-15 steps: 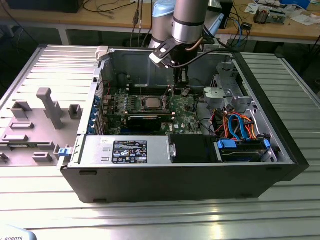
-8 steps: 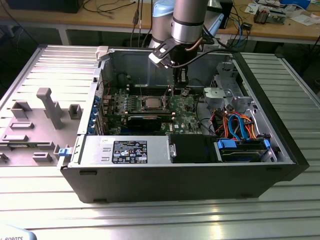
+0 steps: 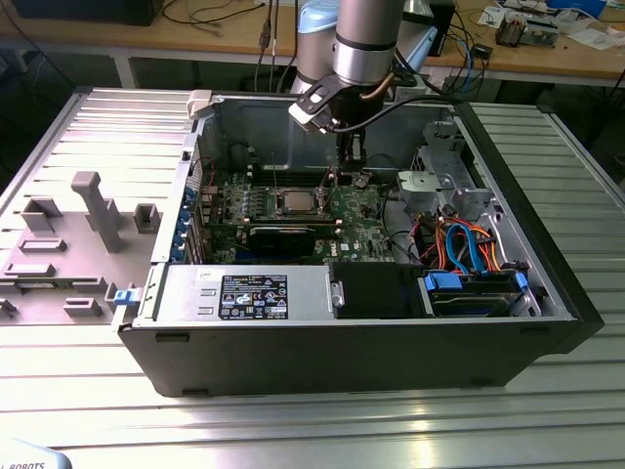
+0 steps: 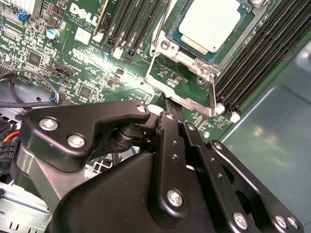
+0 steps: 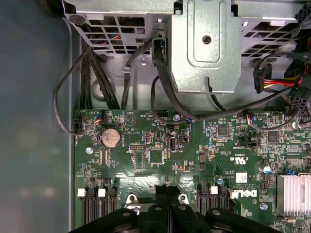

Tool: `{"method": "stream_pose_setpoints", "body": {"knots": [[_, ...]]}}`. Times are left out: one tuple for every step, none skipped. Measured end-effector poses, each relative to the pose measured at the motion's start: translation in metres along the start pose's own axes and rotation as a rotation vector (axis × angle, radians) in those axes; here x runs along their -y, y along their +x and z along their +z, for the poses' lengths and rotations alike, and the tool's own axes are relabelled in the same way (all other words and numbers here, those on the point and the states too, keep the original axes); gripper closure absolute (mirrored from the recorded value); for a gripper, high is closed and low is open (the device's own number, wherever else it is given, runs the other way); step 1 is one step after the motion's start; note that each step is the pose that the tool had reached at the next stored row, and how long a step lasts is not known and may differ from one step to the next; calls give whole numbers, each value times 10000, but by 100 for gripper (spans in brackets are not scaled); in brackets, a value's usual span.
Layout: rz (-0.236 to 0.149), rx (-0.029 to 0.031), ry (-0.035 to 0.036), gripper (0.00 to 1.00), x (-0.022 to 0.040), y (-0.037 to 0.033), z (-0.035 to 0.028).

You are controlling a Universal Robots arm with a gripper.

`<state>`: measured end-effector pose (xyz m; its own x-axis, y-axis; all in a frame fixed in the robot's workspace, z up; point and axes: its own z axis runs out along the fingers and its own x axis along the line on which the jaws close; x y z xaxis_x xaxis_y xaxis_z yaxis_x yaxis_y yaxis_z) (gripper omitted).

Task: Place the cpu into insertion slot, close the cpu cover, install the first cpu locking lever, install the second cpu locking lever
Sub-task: 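Close the cpu cover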

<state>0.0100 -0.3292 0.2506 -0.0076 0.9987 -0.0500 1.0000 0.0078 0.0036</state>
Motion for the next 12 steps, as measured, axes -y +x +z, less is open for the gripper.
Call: {"method": "stream_pose_setpoints", "body": {"knots": [[0, 0, 0, 89, 2, 0, 0], [0, 0, 0, 89, 3, 0, 0], [0, -1, -1, 89, 6, 0, 0], [0, 0, 0, 89, 10, 0, 0], [0, 0, 0, 89, 13, 0, 0], [0, -1, 0, 89, 17, 0, 0], [-1, 0, 0, 89, 18, 0, 0], [-2, 0, -1, 89, 19, 0, 0], [0, -1, 0, 89, 22, 0, 0], [0, -1, 0, 89, 25, 0, 0], [1, 0, 0, 89, 27, 0, 0], [1, -1, 0, 89, 30, 0, 0]]}}
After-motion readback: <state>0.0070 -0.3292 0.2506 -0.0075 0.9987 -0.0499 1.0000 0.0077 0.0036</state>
